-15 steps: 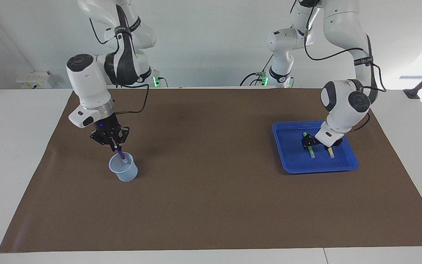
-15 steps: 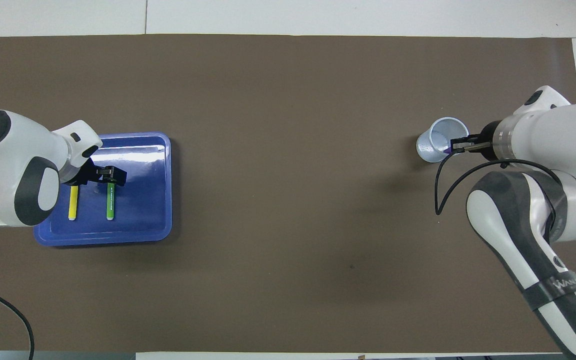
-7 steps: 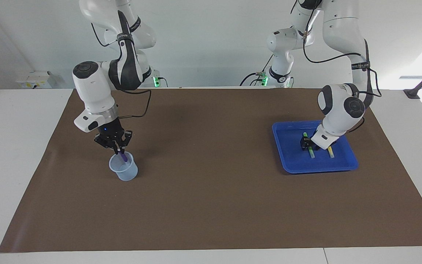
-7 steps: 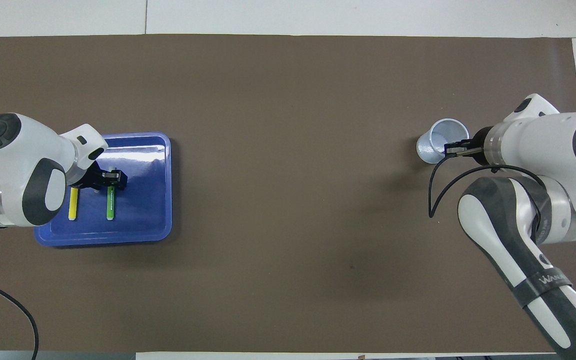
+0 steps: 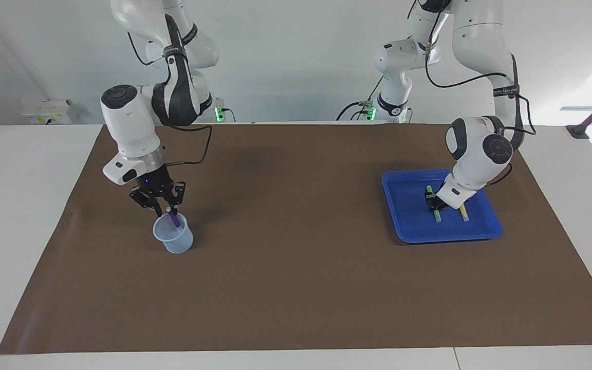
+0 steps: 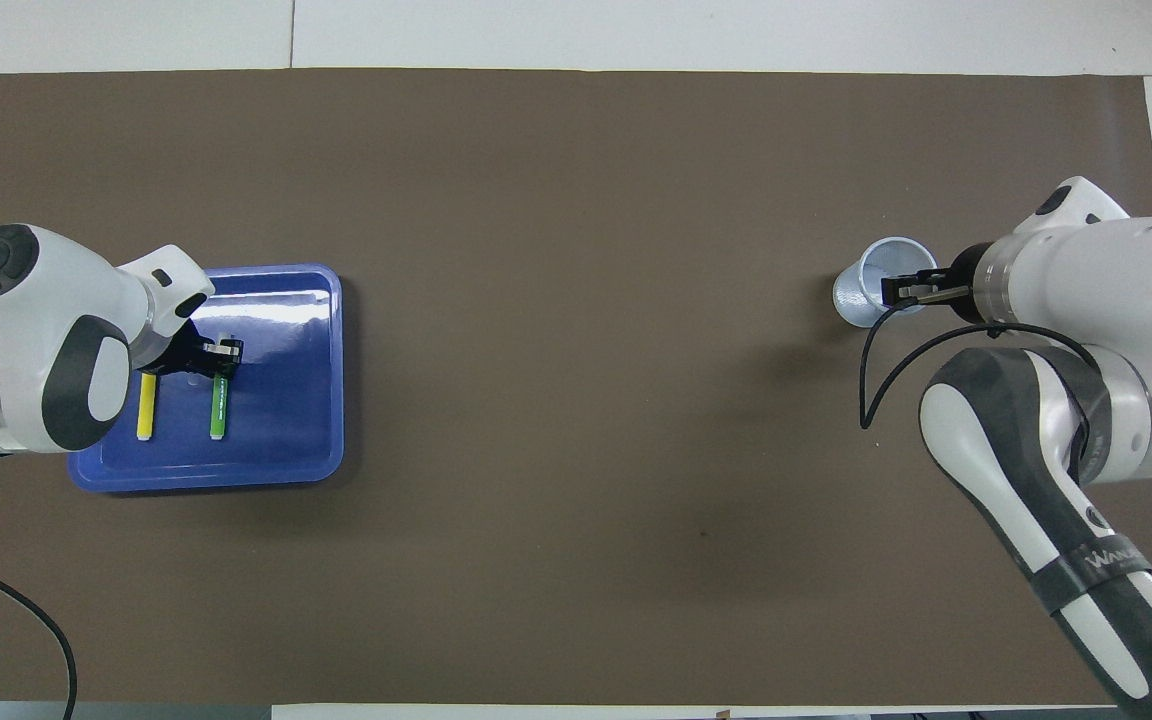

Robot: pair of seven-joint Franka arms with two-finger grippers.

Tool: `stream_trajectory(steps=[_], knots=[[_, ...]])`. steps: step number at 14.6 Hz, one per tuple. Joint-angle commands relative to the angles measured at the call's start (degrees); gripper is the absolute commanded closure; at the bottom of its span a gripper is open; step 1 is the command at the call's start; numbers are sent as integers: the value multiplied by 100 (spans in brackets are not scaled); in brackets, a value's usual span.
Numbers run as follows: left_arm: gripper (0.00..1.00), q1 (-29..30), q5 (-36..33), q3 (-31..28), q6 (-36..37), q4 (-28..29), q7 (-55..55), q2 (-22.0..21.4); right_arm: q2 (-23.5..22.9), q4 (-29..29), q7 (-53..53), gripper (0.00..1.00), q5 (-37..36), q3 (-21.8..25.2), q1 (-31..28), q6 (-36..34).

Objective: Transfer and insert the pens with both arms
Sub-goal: 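Insert the purple pen into the white cup with the right gripper, then grasp and lift the green pen with the left gripper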

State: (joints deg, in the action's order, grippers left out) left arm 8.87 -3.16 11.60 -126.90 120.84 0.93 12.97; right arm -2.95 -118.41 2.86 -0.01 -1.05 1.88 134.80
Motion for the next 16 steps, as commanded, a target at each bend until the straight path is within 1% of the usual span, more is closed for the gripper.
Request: stream_trajectory(steps=[1, 3, 5, 6, 8, 10, 13, 15, 16], knots=[[100, 79, -27, 36, -46, -33, -75, 109, 92, 597, 14, 0, 1, -35, -39, -847], [100, 71, 340, 27, 295, -392, -101, 109, 154, 1107, -188, 0, 1, -26, -83, -1646], [100, 36, 632, 27, 1067, -1085, -311, 109, 145, 1686, -399, 0, -8, -18, -100, -2446], [100, 9, 772, 36, 1410, -1393, -600, 109, 145, 1941, -548, 0, -16, -18, -100, -2807], [100, -26, 1324, 53, 1921, -1913, -1311, 109, 276, 2154, -707, 0, -43, -9, -100, -3388], [100, -174, 1852, 71, 2159, -2247, -2206, 40, 504, 2155, -707, 0, -104, 0, -109, -3644], [100, -447, 2581, 80, 2511, -2845, -3998, 22, 699, 2190, -707, 0, -104, 17, -100, -3917], [100, -474, 3117, 167, 2556, -2995, -5045, -57, 716, 2252, -699, 0, -87, 44, -127, -4127], [100, -466, 3337, 315, 2538, -3013, -5598, -127, 734, 2252, -690, 0, -87, 53, -153, -4155]])
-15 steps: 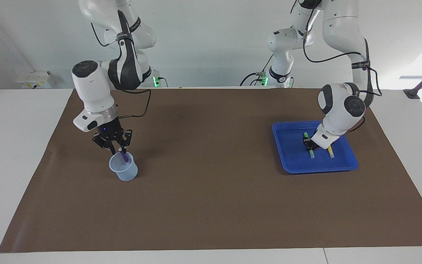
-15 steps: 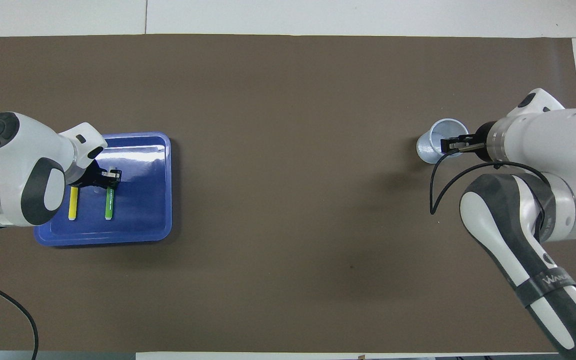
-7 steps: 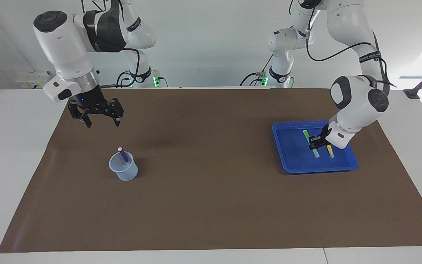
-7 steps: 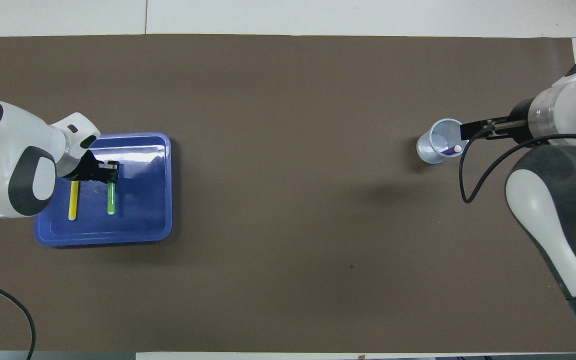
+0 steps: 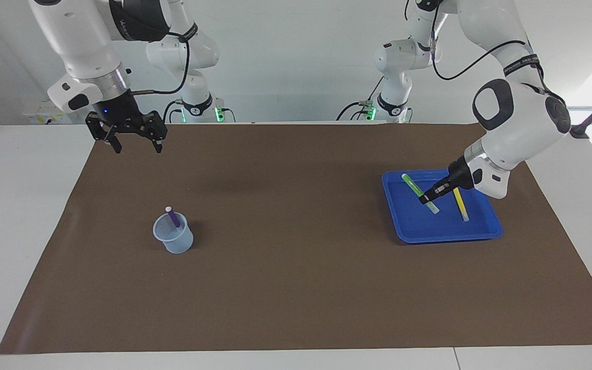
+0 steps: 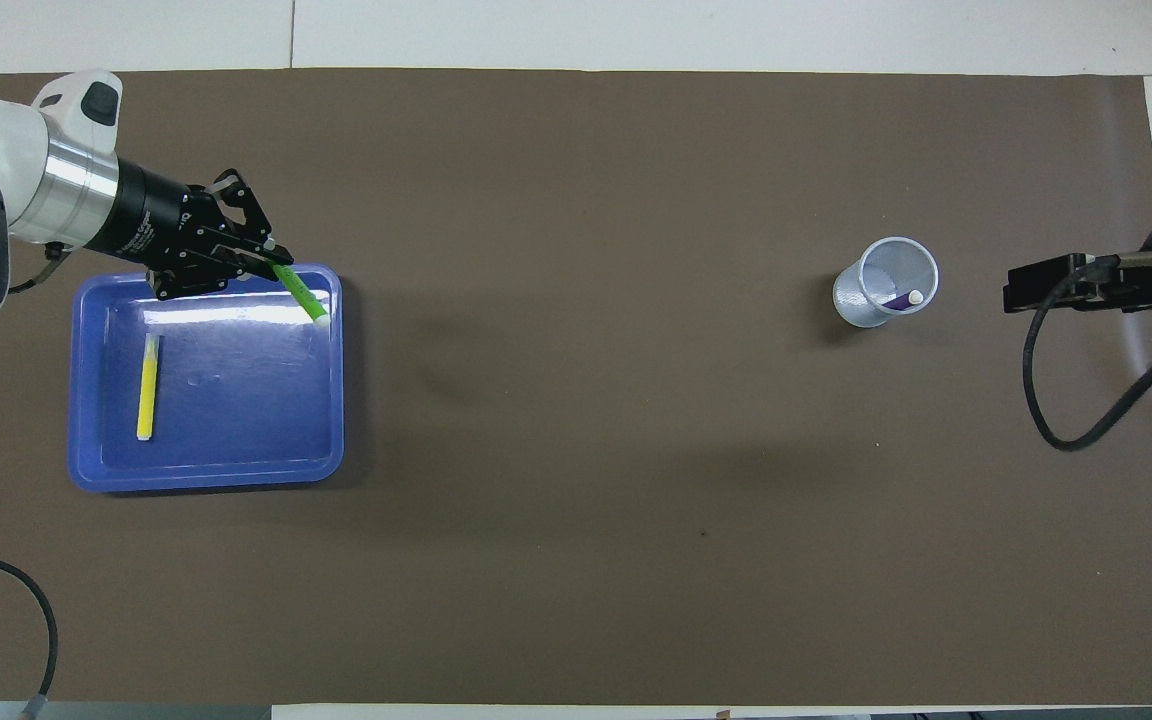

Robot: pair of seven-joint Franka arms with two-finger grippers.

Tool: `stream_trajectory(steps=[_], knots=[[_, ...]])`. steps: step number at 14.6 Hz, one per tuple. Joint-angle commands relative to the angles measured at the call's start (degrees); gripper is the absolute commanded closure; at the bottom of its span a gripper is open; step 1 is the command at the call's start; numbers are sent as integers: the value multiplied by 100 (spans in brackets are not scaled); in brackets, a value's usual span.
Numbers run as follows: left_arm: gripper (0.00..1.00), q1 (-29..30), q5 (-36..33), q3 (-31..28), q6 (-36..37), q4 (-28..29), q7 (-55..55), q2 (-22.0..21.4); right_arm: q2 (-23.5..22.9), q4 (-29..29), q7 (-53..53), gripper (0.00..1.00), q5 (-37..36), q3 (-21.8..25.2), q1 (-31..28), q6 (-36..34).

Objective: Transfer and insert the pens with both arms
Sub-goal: 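Grasp and lift the green pen with the left gripper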

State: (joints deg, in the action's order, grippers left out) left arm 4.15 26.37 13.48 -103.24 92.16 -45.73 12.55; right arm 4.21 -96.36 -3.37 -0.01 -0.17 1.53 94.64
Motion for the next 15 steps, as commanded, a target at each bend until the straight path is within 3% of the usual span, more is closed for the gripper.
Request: stream_trajectory(steps=[1, 4, 8, 11, 13, 15], knots=[[100, -2, 525, 207, 164, -128, -1485, -155, 27, 38, -76, 0, -87, -45, -127, -139], [100, -2, 1462, 445, 77, 99, -2596, -270, 19, 47, -76, 0, -52, -45, -135, -147], [100, -229, 3143, 454, -493, 1135, -2704, -823, -113, 345, -76, 0, 62, -123, -57, -262], [100, -765, 4232, 454, -1406, 2092, -2713, -1262, -358, 958, -486, 0, 894, -273, -48, -393], [100, -1239, 4901, 454, -1986, 2472, -2704, -1456, -526, 1303, -1198, 0, 1677, -291, -39, -411], [100, -1530, 5350, 454, -2480, 2640, -2704, -1474, -561, 1330, -1769, 0, 1838, -405, 232, -245]])
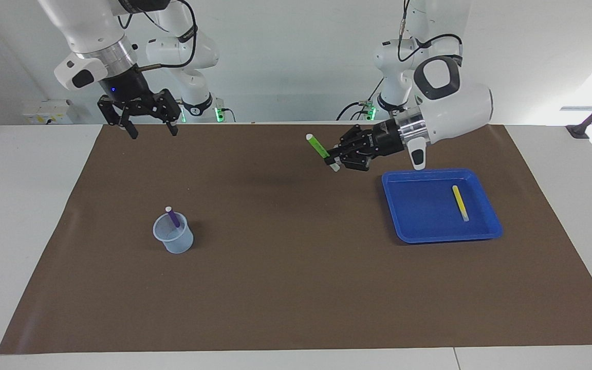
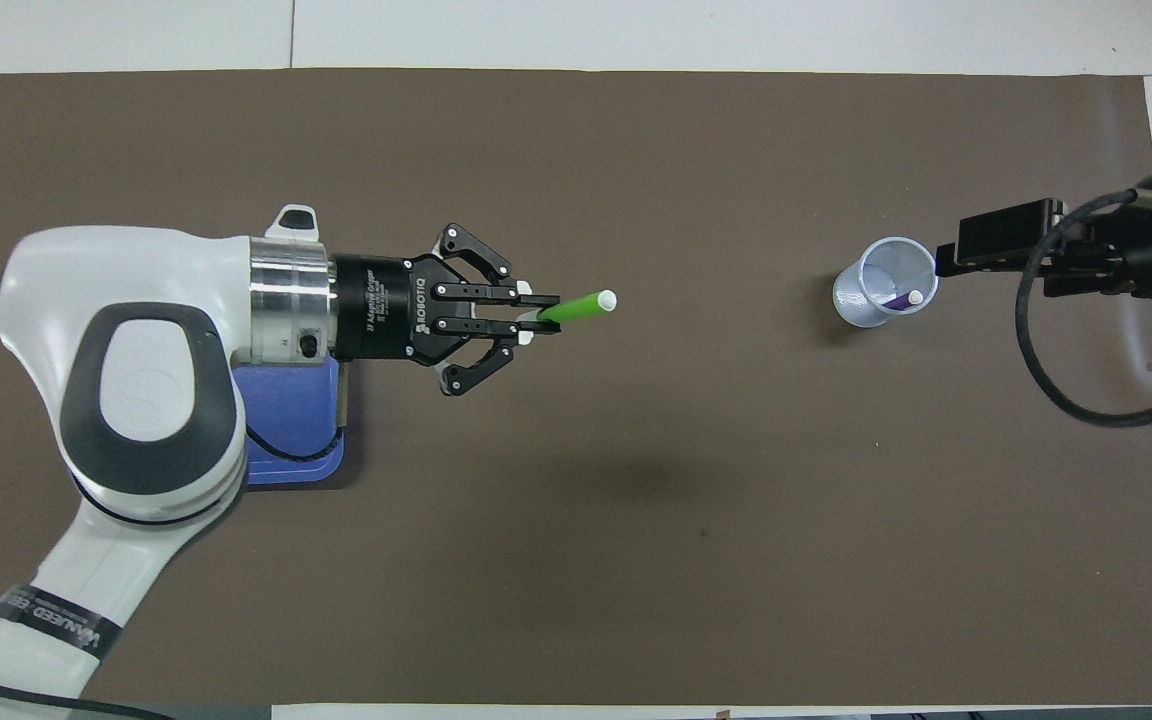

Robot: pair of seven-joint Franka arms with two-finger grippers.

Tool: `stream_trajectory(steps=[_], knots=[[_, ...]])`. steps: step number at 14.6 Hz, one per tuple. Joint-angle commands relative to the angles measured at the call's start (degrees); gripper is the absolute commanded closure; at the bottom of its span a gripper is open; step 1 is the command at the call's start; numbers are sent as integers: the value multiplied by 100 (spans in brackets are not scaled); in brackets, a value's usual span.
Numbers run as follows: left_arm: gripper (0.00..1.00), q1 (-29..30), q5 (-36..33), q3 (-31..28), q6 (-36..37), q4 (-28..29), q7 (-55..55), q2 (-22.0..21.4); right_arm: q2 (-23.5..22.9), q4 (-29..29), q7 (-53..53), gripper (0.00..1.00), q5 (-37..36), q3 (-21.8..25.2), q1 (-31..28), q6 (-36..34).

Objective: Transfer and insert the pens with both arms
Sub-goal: 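Hold the green pen out while the right gripper reaches it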

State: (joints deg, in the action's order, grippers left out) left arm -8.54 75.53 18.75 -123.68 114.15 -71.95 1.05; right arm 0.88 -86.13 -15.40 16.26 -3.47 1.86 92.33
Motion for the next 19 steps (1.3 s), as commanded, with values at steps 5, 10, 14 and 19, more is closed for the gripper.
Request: stream_trajectory(steps=[5, 10, 14, 19], knots=[[100, -491, 1112, -73, -788, 617, -82, -325, -377, 264, -1517, 0, 238, -84, 919, 531], [100, -684, 1332, -73, -1070, 705, -74, -316, -606, 220, -1774, 0, 255, -102, 1368, 1102], [100, -702, 1368, -73, -1088, 705, -56, -307, -790, 106, -1783, 0, 264, -110, 1492, 1402], [100, -737, 1438, -73, -1176, 740, -38, -307, -729, -308, -1783, 3, 264, -110, 1721, 1666]])
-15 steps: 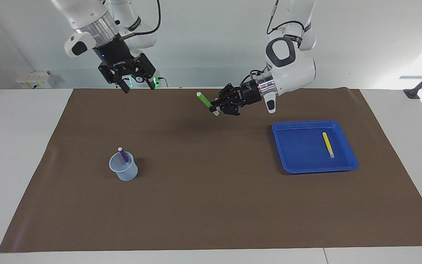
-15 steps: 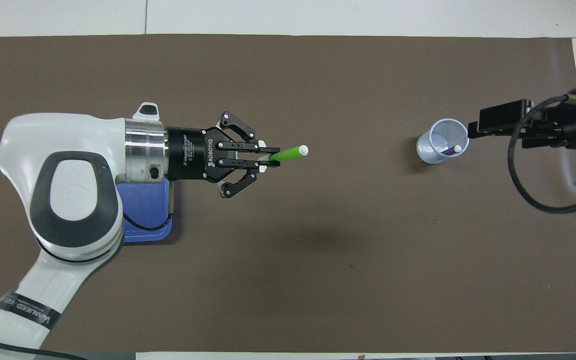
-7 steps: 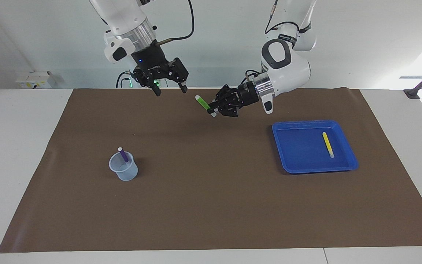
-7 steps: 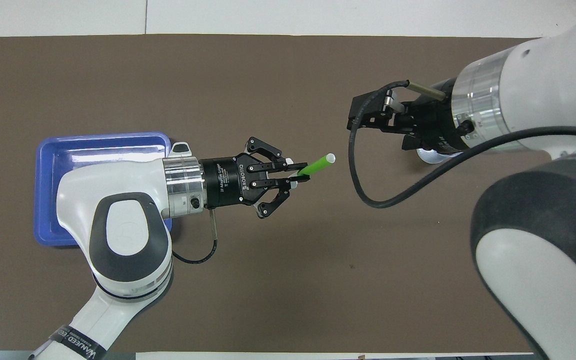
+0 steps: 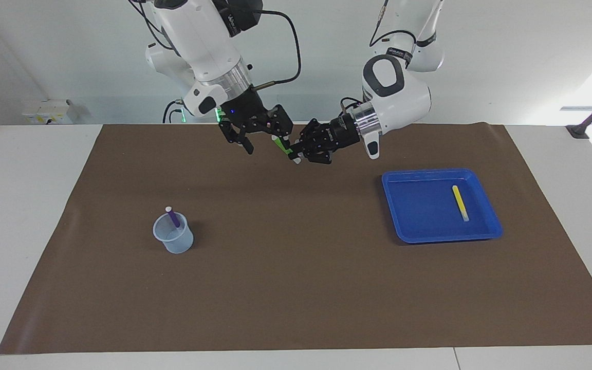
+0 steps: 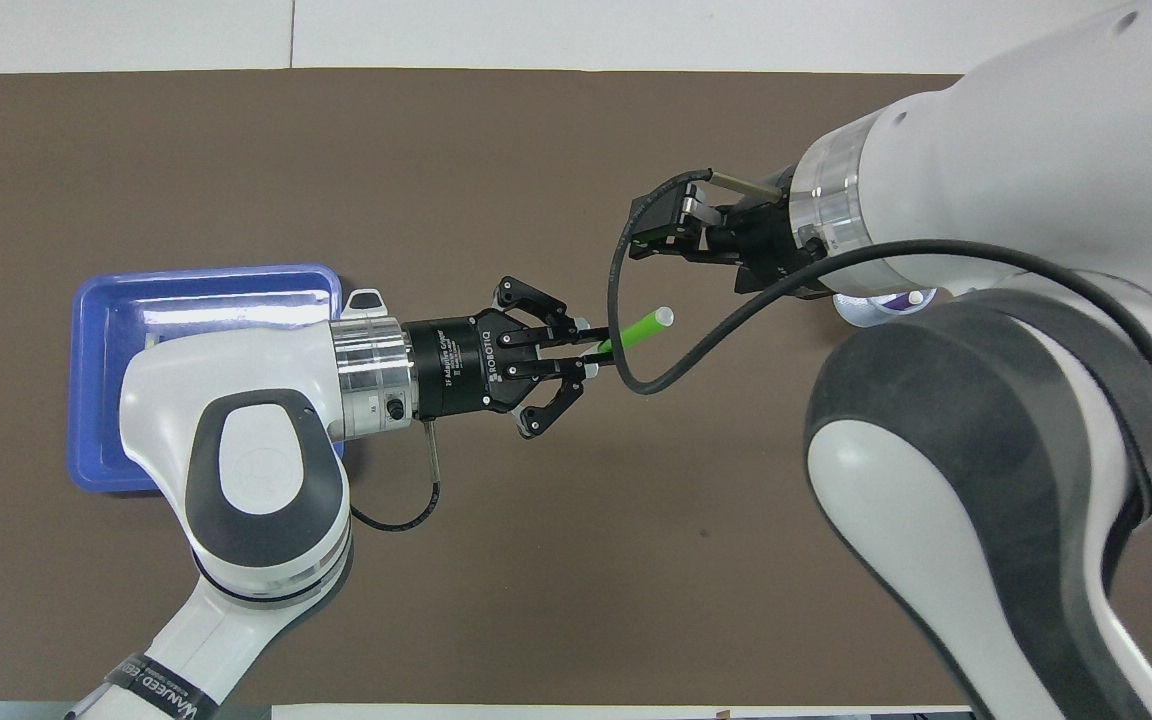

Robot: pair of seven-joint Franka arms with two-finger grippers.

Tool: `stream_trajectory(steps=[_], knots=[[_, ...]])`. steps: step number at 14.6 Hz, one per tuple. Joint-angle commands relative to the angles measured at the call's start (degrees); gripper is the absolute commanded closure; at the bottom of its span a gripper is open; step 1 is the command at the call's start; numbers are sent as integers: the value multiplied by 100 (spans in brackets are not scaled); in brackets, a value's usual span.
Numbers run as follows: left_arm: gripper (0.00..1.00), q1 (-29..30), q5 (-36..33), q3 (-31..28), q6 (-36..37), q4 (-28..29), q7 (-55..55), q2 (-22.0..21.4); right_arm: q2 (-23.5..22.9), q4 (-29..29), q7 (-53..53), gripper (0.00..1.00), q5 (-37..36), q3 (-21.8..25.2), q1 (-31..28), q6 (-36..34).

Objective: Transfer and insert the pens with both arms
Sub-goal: 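Hold the green pen out while the right gripper reaches it, then grasp the green pen with the right gripper and open the left gripper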

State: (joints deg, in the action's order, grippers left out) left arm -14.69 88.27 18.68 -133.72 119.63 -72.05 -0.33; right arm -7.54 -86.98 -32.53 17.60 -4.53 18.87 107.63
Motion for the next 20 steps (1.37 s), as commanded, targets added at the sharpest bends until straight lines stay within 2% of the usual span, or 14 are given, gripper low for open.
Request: stream_trajectory(steps=[1, 7, 14, 15, 16, 17, 18, 20], knots=[[100, -113, 164, -66, -172, 193, -20, -169, 113, -214, -69, 4, 130, -4, 20, 101], [100, -122, 182, -66, -215, 210, -20, -178, 121, -205, -78, 16, 121, -39, 29, -75], [100, -183, 278, -66, -295, 237, -20, -178, 165, -170, -69, 20, 130, -57, 29, -356], [100, -183, 278, -66, -295, 237, -20, -178, 157, -170, -69, 29, 130, -74, 29, -339], [100, -183, 278, -66, -303, 237, -20, -178, 157, -170, -69, 48, 130, -75, 20, -339], [100, -183, 278, -66, -312, 237, -20, -178, 157, -161, -69, 80, 130, -75, 20, -330], [100, -183, 278, -66, -321, 237, -20, -178, 157, -161, -69, 100, 130, -75, 20, -330], [100, -183, 278, -66, -321, 237, -20, -178, 174, -161, -78, 100, 121, -75, 29, -347]])
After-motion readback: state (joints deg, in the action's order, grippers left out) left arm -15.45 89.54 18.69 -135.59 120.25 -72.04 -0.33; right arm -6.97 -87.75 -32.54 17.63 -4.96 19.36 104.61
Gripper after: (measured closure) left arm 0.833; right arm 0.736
